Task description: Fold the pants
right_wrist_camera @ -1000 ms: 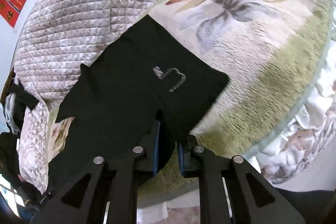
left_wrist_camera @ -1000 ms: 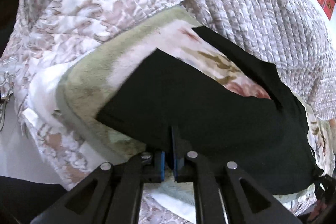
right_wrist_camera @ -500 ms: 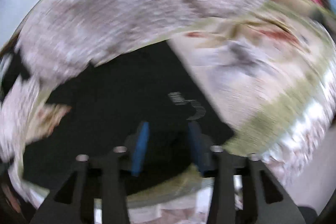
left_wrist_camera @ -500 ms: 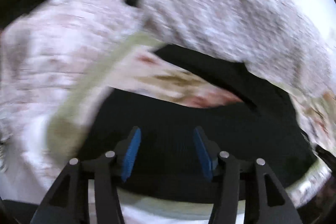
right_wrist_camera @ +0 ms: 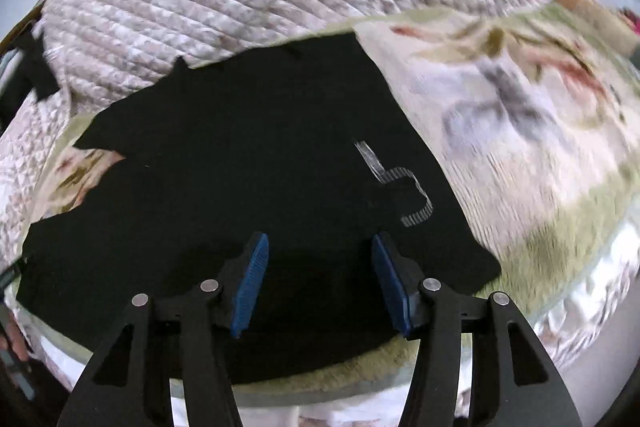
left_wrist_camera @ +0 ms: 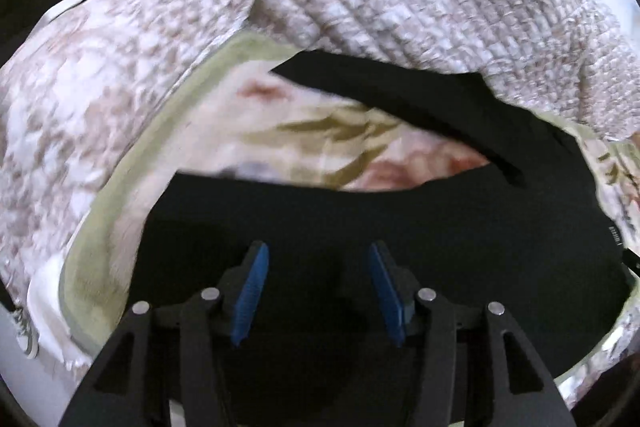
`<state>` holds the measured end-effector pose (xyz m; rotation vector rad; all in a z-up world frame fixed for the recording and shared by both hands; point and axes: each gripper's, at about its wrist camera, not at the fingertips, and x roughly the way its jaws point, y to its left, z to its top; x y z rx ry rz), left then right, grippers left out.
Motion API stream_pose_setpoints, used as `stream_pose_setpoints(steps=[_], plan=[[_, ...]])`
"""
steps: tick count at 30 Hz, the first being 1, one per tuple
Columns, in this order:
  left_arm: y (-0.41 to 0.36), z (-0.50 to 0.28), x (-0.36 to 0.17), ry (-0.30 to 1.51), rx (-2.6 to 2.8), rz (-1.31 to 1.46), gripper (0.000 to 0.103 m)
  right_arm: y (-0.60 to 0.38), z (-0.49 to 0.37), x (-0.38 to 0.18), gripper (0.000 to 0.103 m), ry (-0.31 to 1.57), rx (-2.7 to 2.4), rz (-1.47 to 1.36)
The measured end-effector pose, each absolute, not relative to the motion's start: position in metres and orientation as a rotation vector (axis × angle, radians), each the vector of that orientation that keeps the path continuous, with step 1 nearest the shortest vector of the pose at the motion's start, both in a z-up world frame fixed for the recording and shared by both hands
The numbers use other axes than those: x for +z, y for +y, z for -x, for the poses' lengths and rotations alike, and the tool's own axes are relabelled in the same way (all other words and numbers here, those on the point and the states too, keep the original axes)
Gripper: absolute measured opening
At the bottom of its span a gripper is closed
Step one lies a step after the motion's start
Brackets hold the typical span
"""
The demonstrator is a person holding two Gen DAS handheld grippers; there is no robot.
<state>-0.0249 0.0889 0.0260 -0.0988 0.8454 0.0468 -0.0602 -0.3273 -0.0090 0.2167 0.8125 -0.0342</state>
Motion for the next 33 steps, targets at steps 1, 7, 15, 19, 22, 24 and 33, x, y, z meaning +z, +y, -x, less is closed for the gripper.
stream_pose_setpoints(steps=[1, 7, 15, 19, 22, 24, 33], plan=[[0.083, 0.021, 0.030, 0.836, 0.029, 0.088, 0.055, -0.323, 0.057, -0.004, 0.054, 0.802, -0.027, -0.203], [0.066, 0.003, 0.033, 0.839, -0.090, 0.057, 0.055, -0.304, 0.035, 0.000, 0.054, 0.821, 0.000, -0.128], [0.127, -0.015, -0.001, 0.868, 0.162, 0.089, 0.055, -0.353, 0.011, -0.034, 0.052, 0.904, -0.190, -0.161], [0.134, -0.014, 0.001, 0.846, 0.246, 0.080, 0.055, -0.366, 0.020, -0.030, 0.051, 0.874, -0.252, -0.187], [0.141, -0.015, 0.003, 0.857, 0.260, 0.119, 0.055, -0.358, 0.021, -0.023, 0.051, 0.851, -0.227, -0.193], [0.133, -0.011, 0.009, 0.845, 0.242, 0.104, 0.055, -0.351, 0.022, -0.017, 0.051, 0.834, -0.203, -0.180], [0.072, 0.016, 0.053, 0.803, 0.023, 0.133, 0.055, -0.292, 0.036, 0.012, 0.051, 0.766, 0.018, -0.123]])
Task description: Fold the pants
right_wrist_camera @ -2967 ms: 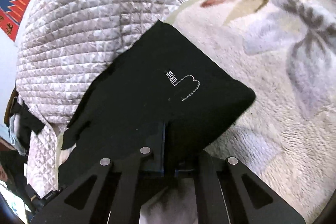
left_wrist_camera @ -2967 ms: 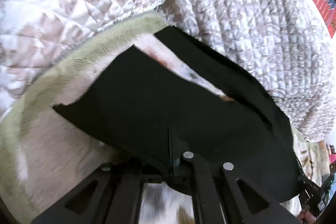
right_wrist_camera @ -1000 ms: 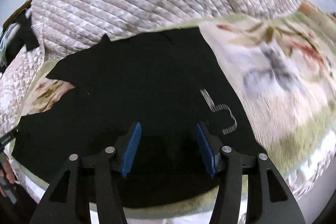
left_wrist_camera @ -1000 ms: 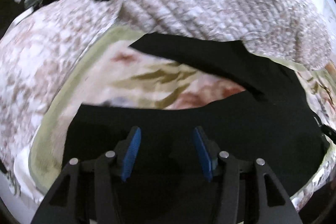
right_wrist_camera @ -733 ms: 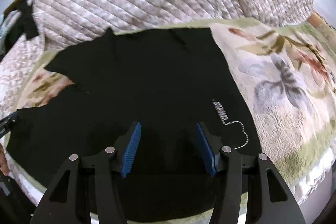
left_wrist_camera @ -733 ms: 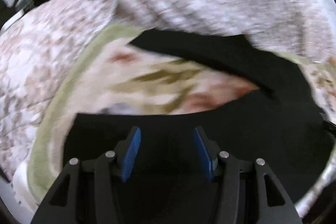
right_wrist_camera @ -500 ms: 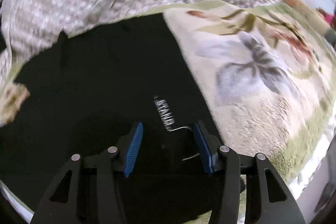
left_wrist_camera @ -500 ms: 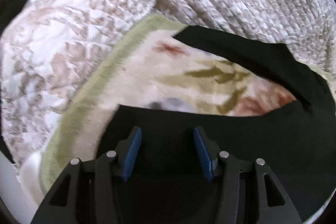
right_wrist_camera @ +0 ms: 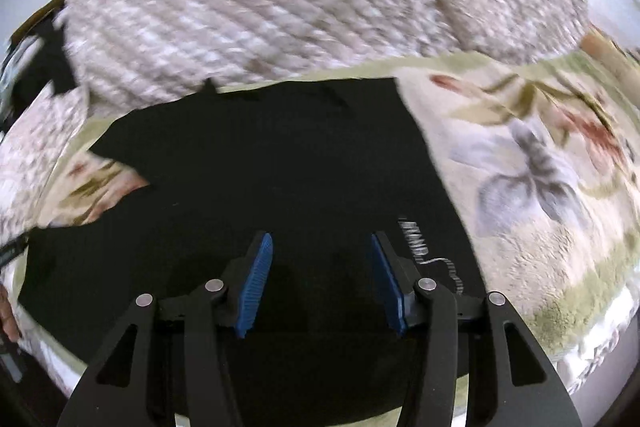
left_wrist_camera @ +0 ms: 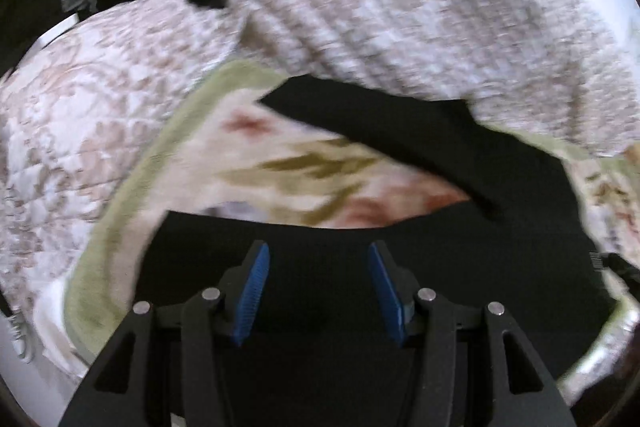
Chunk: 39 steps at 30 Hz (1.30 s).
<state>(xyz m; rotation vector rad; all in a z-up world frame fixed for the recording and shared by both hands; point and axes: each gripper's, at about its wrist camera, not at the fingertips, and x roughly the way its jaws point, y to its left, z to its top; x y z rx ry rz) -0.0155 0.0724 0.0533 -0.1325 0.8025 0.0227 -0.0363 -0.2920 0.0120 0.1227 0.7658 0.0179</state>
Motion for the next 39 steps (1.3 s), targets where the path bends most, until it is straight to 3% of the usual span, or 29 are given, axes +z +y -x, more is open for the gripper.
stream_pose_setpoints(steps=[19, 22, 33, 36, 39], plan=[[0.022, -0.004, 0.068, 0.808, -0.106, -0.013, 0.056, -0.274, 0.018, 0.025, 0.051, 0.779, 0.204, -0.089], [0.021, -0.020, 0.064, 0.821, -0.134, -0.017, 0.057, -0.280, 0.003, 0.024, 0.058, 0.798, 0.222, -0.085], [0.039, -0.138, 0.041, 0.886, -0.188, -0.030, 0.071, -0.307, -0.084, 0.007, 0.064, 0.887, 0.333, -0.075], [0.034, -0.180, 0.040, 0.870, -0.201, -0.083, 0.077, -0.314, -0.120, 0.009, 0.072, 0.871, 0.355, -0.018], [0.031, -0.221, 0.033, 0.866, -0.198, -0.102, 0.078, -0.320, -0.158, 0.010, 0.073, 0.860, 0.372, 0.056]])
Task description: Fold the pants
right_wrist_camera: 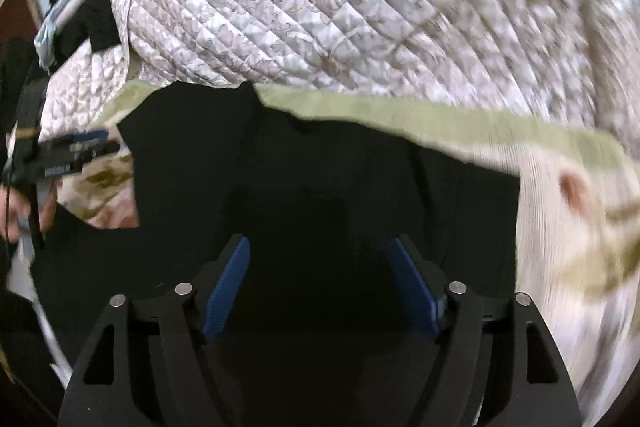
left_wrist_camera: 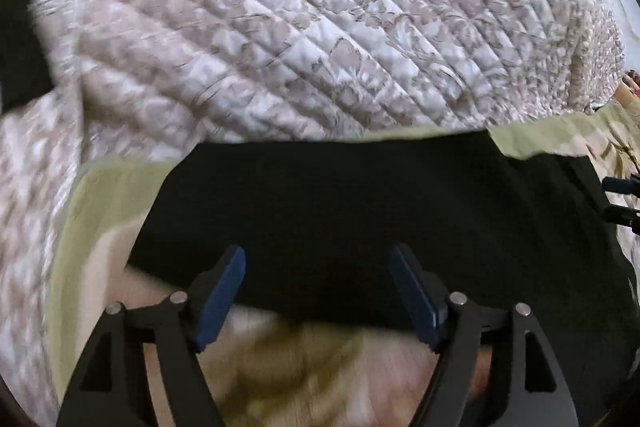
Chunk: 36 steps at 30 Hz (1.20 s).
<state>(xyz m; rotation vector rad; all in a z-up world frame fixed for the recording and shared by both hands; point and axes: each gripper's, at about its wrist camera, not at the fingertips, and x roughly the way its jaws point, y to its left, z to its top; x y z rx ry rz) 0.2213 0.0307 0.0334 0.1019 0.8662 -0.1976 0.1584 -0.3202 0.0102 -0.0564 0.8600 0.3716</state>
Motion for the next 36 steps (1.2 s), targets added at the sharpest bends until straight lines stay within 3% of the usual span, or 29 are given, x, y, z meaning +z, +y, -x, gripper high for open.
stream_pose_setpoints(steps=[7, 13, 15, 16, 17, 18, 20, 29, 36], plan=[[0.023, -0.299, 0.001, 0.918, -0.148, -0.106, 0.079, -0.342, -0.240, -0.007, 0.074, 0.909, 0.360, 0.063], [0.008, -0.311, -0.019, 0.921, -0.152, -0.162, 0.080, -0.328, -0.265, -0.032, 0.074, 0.991, 0.421, 0.162], [0.002, -0.308, -0.019, 0.916, -0.186, -0.167, 0.054, -0.324, -0.263, -0.033, 0.072, 0.989, 0.419, 0.200], [-0.004, -0.305, -0.018, 0.907, -0.187, -0.187, 0.044, -0.324, -0.262, -0.031, 0.064, 0.993, 0.421, 0.202], [-0.011, -0.302, -0.017, 0.900, -0.202, -0.212, 0.012, -0.323, -0.260, -0.029, 0.040, 0.984, 0.425, 0.214], [-0.016, -0.299, -0.017, 0.900, -0.208, -0.229, 0.004, -0.322, -0.257, -0.025, 0.021, 0.974, 0.433, 0.223], [-0.022, -0.294, -0.015, 0.888, -0.183, -0.259, 0.004, -0.317, -0.249, -0.019, 0.006, 0.959, 0.422, 0.261], [0.017, -0.215, 0.063, 0.739, -0.164, -0.098, 0.004, -0.309, -0.172, 0.057, 0.006, 0.780, 0.402, 0.255], [0.064, -0.071, 0.093, 0.659, -0.182, 0.066, 0.004, -0.309, -0.037, 0.085, 0.006, 0.709, 0.405, 0.125]])
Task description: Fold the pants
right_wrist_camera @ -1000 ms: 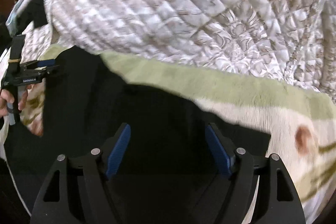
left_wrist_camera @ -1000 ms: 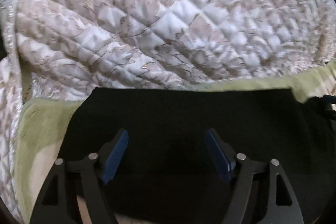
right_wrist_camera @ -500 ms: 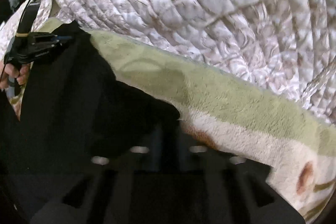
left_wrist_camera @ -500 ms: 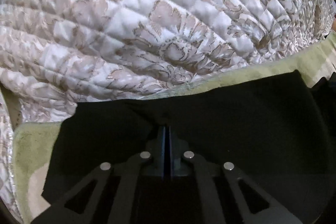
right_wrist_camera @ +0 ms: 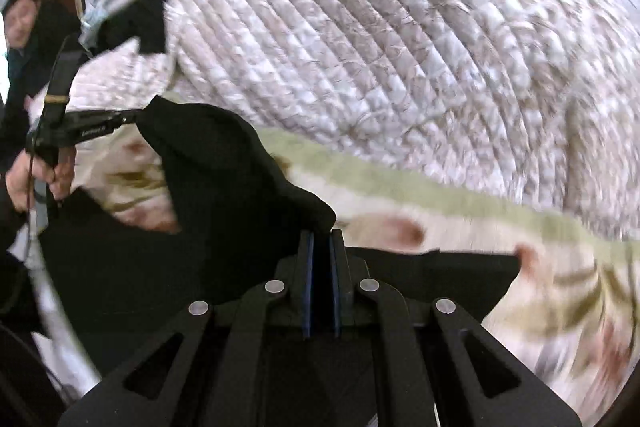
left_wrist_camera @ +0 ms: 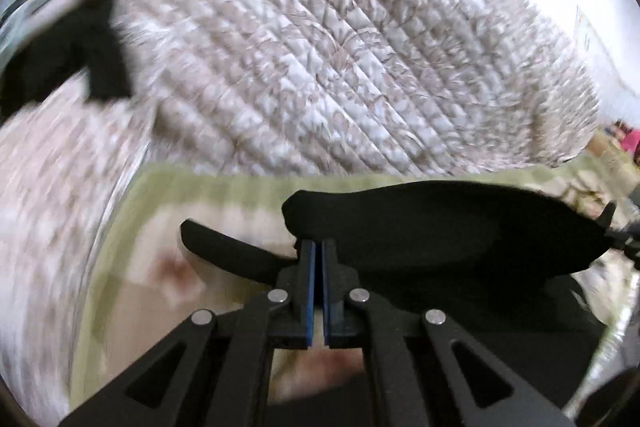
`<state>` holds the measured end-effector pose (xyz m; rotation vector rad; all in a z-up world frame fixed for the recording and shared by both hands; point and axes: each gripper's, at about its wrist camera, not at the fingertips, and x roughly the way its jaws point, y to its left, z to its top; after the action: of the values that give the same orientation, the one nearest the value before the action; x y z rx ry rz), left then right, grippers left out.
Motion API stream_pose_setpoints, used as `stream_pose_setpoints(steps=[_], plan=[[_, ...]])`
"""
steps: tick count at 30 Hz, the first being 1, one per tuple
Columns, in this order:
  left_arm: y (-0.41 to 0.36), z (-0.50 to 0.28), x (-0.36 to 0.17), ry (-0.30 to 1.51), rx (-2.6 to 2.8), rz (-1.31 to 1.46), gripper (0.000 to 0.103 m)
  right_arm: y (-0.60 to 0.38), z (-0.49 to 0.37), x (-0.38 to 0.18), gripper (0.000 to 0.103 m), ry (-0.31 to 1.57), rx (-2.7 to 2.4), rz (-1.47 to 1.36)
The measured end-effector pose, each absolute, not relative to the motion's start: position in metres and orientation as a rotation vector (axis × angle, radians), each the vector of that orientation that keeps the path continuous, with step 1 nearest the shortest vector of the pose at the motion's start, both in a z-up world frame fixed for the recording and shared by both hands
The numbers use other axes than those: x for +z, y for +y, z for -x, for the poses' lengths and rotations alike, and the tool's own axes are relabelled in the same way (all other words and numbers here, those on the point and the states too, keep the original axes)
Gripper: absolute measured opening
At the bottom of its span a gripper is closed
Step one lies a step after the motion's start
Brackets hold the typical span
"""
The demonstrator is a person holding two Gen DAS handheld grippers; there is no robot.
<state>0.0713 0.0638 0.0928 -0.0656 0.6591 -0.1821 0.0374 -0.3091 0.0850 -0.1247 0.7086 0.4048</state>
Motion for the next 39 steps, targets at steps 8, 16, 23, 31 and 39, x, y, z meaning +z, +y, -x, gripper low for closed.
stream_pose_setpoints(steps=[8, 16, 23, 31, 39], plan=[[0.097, 0.037, 0.013, 0.877, -0.139, 0.176, 0.004, -0.327, 0.054, -0.015, 0.013, 0.997, 0.279, -0.179], [0.105, 0.053, 0.043, 0.801, -0.145, 0.216, 0.040, -0.339, 0.092, -0.024, 0.054, 0.920, 0.246, -0.432], [0.045, -0.014, 0.036, 0.824, -0.187, 0.063, 0.055, -0.364, 0.089, -0.032, 0.055, 0.860, 0.129, -0.607], [0.024, -0.049, -0.004, 0.908, -0.114, -0.018, 0.055, -0.388, 0.081, -0.046, 0.055, 0.827, 0.059, -0.744], [0.036, -0.048, -0.010, 0.903, -0.085, -0.005, 0.067, -0.382, 0.086, -0.049, 0.055, 0.790, -0.007, -0.753]])
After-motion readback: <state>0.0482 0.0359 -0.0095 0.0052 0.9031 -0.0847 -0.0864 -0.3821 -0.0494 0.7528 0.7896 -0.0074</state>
